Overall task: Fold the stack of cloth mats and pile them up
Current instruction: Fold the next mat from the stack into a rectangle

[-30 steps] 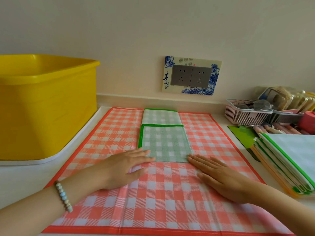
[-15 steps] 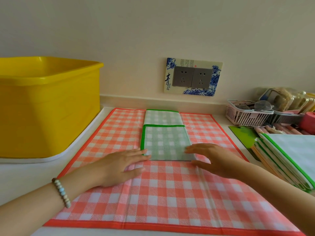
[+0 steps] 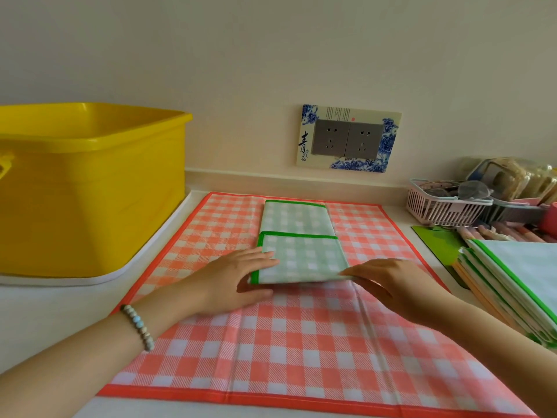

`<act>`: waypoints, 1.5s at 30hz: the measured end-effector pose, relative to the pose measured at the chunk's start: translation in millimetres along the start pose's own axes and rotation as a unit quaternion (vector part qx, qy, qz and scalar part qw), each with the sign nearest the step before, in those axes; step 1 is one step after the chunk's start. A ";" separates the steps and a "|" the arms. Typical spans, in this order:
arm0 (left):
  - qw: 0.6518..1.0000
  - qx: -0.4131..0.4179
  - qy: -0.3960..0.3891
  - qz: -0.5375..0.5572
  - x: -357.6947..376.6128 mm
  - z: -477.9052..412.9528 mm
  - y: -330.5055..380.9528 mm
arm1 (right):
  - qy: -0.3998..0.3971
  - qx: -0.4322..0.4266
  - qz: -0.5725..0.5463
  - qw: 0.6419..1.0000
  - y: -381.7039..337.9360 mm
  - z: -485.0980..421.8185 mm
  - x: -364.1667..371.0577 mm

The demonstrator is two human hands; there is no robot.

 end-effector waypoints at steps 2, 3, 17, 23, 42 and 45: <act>1.000 0.018 -0.004 -0.016 -1.8 -0.7 4.1 | 0.048 -0.049 -0.051 0.996 -14.8 17.1 -18.1; 0.999 0.026 -0.008 -0.039 -1.5 -1.5 5.5 | 0.065 -0.067 -0.076 0.993 -20.1 25.5 -24.7; 0.989 0.083 -0.073 -0.103 30.0 11.8 27.6 | -0.090 -0.010 -0.092 0.992 -2.3 30.6 20.7; 0.987 0.083 -0.073 -0.117 29.7 17.2 34.2 | -0.152 -0.019 -0.075 0.985 0.7 23.9 48.2; 0.964 -0.095 0.195 0.151 -16.1 -1.0 -16.7 | 0.010 0.216 -0.400 0.891 56.5 -15.0 40.0; 0.944 -0.103 0.237 0.207 -21.1 -3.8 -23.7 | 0.022 0.277 -0.461 0.843 71.0 -19.8 51.8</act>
Point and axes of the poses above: each hand's wrist, its own z-axis away from the middle knuckle, its own x-axis out of the palm, y = z × x, the point moved 9 cm from there along -z, towards the middle knuckle, and after that the axes turned 11 degrees about x, right-handed, at the moved point
